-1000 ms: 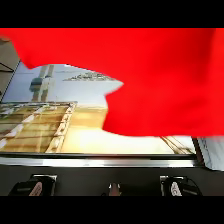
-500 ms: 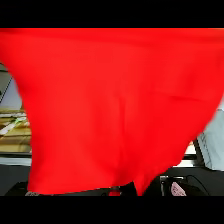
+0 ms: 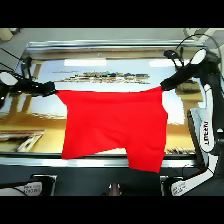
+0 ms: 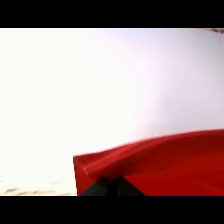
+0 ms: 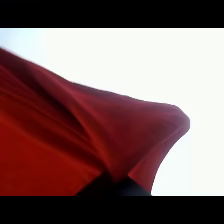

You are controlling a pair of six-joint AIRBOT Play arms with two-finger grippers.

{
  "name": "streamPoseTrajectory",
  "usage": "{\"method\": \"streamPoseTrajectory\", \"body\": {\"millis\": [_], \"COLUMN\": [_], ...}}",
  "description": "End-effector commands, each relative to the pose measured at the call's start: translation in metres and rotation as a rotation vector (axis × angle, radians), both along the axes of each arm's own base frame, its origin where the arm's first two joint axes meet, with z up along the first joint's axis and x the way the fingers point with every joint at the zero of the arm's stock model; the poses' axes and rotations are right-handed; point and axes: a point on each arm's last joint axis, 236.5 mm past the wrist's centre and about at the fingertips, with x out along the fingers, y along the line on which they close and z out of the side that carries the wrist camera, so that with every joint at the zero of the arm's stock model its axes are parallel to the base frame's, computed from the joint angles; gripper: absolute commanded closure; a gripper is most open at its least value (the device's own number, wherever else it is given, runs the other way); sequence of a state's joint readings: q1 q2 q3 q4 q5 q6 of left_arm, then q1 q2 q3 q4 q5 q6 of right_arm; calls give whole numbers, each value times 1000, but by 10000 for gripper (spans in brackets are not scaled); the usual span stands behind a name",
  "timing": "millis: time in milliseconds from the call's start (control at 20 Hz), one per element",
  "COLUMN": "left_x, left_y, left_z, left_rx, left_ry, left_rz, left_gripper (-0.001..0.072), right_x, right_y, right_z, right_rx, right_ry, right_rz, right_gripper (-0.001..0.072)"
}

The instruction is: Fold the shirts.

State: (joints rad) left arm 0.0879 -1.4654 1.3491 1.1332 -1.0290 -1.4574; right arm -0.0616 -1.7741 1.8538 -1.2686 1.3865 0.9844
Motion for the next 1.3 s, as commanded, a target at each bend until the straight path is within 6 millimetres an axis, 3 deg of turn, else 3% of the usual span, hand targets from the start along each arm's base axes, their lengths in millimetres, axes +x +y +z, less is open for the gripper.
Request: {"method": "streamPoseTrajectory", "body": {"millis": [0,150,250,400,550,650,800,900,1150,1200,1250], "left_x": [35,67,68,37,-11,-41,-76,-87,-83,-83,-83], "left_y": [6,15,10,-11,-8,-8,-12,-15,-16,-16,-16], "left_z": [-28,-5,-13,-48,-55,-68,-99,-110,-101,-102,-101], "left_rx": [5,14,9,-10,59,51,23,5,1,-2,-4], "left_ry": [-15,-109,-85,83,227,360,488,518,496,502,508], "left_rz": [24,49,39,-50,-221,-243,-233,-225,-223,-209,-200], "left_gripper": [683,683,682,682,682,683,682,683,680,610,337], "right_x": [57,88,72,10,-60,-70,-91,-102,-99,-99,-100], "right_y": [7,-25,-32,-21,-20,-23,-3,1,-15,-15,-14], "right_z": [-15,7,-10,-46,-39,-45,-78,-94,-92,-93,-91], "right_rx": [-4,-13,-6,-5,-41,-49,-51,-82,-150,-151,-148], "right_ry": [-173,-304,-207,77,309,365,454,488,474,477,480], "right_rz": [-60,-188,-199,-96,89,42,68,75,13,-3,2], "right_gripper": [692,692,692,691,692,693,693,693,690,618,449]}}
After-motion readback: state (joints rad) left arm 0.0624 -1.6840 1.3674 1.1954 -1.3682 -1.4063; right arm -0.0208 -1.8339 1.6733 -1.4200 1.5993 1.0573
